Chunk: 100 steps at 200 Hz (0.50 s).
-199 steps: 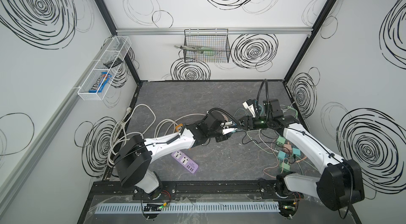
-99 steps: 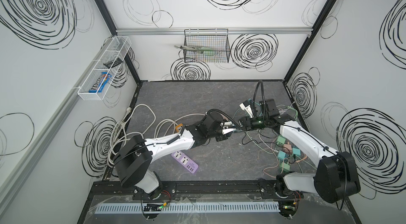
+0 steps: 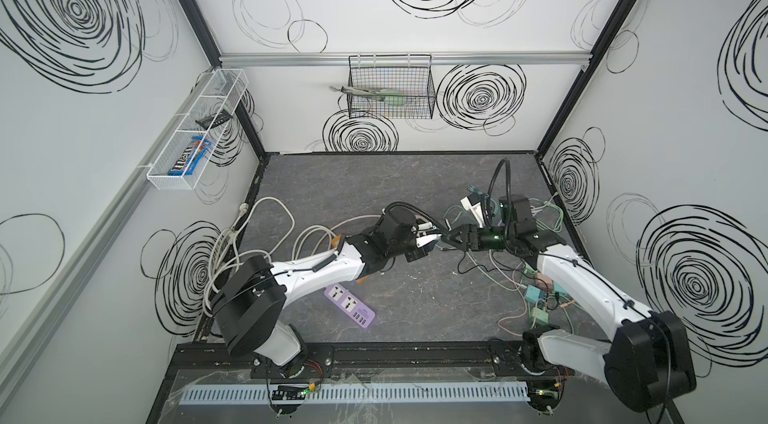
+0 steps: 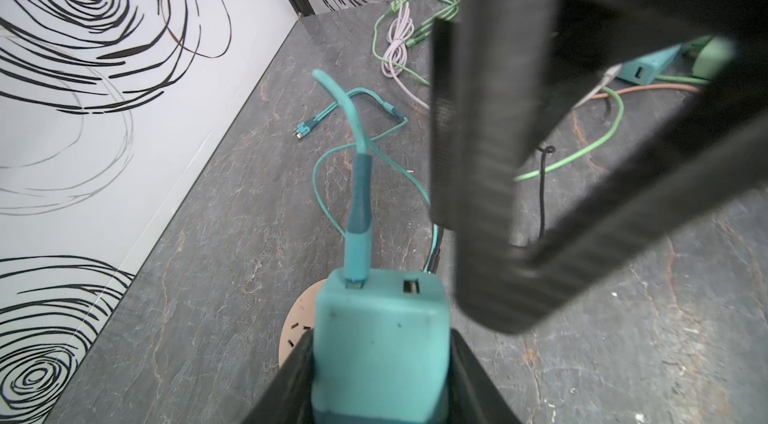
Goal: Insert the plug
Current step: 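Lift the adapter with the left gripper while the right gripper closes on it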
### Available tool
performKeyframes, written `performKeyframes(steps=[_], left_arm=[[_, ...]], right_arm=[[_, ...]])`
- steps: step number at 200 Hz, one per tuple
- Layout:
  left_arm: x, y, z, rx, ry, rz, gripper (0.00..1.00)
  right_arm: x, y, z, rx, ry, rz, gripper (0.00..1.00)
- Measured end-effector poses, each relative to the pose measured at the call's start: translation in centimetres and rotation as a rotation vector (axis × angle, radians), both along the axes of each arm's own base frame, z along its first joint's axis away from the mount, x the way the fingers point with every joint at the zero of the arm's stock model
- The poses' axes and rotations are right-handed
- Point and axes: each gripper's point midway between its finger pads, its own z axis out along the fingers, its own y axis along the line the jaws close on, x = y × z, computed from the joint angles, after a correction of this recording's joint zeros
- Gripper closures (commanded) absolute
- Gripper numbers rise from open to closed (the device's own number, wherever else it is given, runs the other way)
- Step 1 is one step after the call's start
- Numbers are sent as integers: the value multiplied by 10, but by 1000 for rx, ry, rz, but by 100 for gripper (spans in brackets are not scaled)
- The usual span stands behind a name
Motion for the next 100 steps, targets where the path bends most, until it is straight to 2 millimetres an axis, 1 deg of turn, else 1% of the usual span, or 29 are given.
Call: performKeyframes(steps=[16,31,46,70,89,100], left_arm=[[0,0,0,-3,5,4,100],[-2,-2,0,-2,4,-2,100],[-6,-6,1,-4,-1,-13,100],[-11,-11,3,-15,-10,-29,100],[-12,-11,0,-7,-9,-29,100],[-13,-11,0,-5,-11,-34,100]], right_arm=[[-3,0,7,26,-37,-8,35],[2,2,12,38,-61,-15,42],[6,3,7,34,-44,-19,48],[13,7,-7,8,6,-20,49],[14,10,-11,2,19,-8,51],[13,11,-11,1,17,-1,56]])
